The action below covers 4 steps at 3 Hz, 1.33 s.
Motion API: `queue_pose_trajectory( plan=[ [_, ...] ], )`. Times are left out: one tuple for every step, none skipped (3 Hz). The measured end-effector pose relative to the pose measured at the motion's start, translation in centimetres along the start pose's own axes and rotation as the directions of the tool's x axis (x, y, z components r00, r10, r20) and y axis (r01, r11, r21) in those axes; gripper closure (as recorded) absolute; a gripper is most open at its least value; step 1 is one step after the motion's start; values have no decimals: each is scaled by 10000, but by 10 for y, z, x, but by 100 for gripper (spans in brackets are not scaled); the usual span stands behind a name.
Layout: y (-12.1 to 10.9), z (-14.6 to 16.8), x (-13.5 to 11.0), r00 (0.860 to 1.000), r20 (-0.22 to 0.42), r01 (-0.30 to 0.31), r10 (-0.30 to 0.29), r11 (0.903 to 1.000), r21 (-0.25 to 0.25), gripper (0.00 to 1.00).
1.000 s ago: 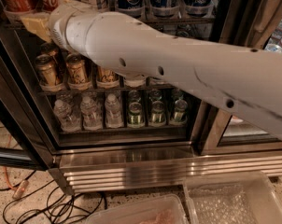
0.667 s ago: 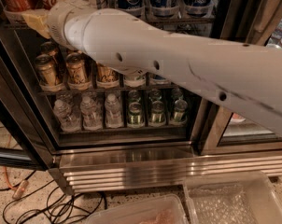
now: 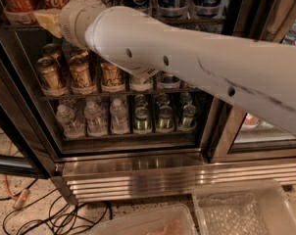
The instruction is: Pick coke can from top shelf of fridge
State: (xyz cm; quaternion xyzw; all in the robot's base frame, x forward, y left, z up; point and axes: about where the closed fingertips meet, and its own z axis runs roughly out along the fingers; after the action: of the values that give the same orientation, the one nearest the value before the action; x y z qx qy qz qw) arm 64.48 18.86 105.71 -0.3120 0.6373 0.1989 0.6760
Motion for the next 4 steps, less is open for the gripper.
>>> queue_pose_trajectory(
  plan=[
    [-11, 0, 6, 9999, -104, -60, 63, 9996, 266, 33],
    [-17, 4, 6, 9999, -54, -119, 122, 9989, 451, 34],
    [-22, 22, -7, 9994, 283, -200, 183, 9980, 594, 34],
    [-28, 29, -7, 9994, 296, -218, 200, 9977, 636, 33]
  ],
)
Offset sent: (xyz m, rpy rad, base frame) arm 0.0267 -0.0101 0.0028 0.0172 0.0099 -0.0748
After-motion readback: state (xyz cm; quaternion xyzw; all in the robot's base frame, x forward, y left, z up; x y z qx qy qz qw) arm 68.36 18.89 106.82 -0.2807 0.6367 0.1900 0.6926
